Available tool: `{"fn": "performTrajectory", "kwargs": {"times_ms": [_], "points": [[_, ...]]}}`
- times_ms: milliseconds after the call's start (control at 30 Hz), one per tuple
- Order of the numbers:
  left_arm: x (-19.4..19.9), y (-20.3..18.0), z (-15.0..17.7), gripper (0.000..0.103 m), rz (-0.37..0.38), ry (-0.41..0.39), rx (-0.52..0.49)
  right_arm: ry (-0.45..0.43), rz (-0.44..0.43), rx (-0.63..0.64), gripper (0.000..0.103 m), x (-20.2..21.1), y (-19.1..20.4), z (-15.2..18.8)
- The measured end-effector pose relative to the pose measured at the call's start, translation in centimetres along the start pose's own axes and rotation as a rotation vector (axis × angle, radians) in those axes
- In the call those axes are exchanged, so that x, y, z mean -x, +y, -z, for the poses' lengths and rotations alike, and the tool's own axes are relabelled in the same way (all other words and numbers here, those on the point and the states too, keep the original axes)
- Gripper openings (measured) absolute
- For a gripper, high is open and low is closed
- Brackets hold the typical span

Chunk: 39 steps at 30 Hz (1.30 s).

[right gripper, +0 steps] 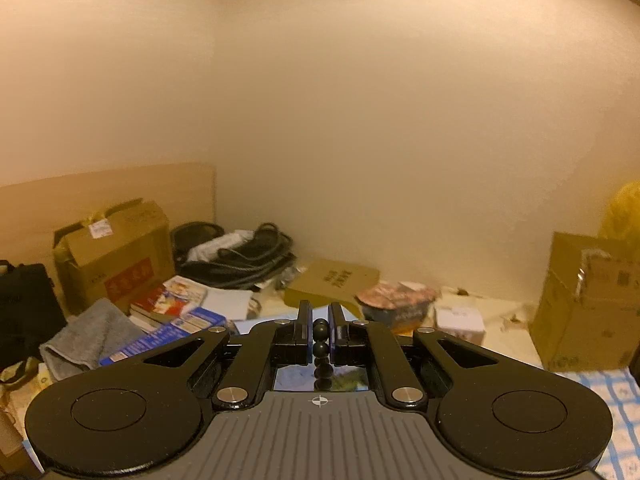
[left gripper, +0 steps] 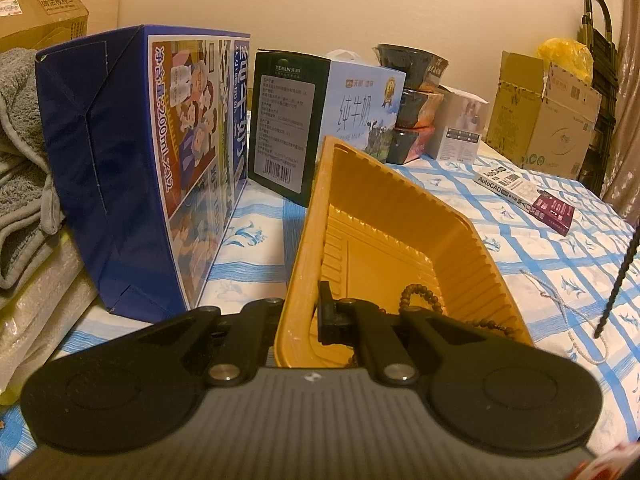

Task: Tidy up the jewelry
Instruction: 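Carry the dark green strand over the orange tray and open the right tool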

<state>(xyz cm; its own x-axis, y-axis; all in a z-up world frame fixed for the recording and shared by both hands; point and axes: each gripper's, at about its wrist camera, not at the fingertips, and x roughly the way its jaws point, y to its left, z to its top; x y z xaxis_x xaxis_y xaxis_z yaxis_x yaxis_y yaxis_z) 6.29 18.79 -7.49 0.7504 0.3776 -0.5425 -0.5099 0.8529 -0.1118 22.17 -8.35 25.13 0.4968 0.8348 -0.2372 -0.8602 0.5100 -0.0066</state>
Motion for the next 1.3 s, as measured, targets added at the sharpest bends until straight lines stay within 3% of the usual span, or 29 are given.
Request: {"fn": "performTrajectory", "kwargs": {"times_ms": [333, 500, 833, 1100, 1300], "points": [[0.0, 0.0, 0.0, 0.005, 0.0, 0.0, 0.0, -0.097, -0.127, -0.019, 0.007, -1.9, 2.8, -2.4], [0.0, -0.1, -0.1, 0.005, 0.0, -0.003, -0.001, -0.088, -0.196, -0.056, 0.007, -4.6, 4.7, -1.8], [0.1, -0.2, -0.3, 0.005, 0.001, -0.005, 0.005, 0.155, -0.279, -0.153, 0.007, -12.9, 8.2, 5.1], [0.1, -0.1, -0.3, 0.005, 0.005, -0.006, 0.011, 0.353, -0.248, -0.283, 0.007, -17.0, 7.8, 14.0], [0.1, -0.1, -0.2, 0.006, 0.005, -0.005, 0.013, 0.429, -0.21, -0.392, 0.007, -18.0, 6.5, 19.1]]}}
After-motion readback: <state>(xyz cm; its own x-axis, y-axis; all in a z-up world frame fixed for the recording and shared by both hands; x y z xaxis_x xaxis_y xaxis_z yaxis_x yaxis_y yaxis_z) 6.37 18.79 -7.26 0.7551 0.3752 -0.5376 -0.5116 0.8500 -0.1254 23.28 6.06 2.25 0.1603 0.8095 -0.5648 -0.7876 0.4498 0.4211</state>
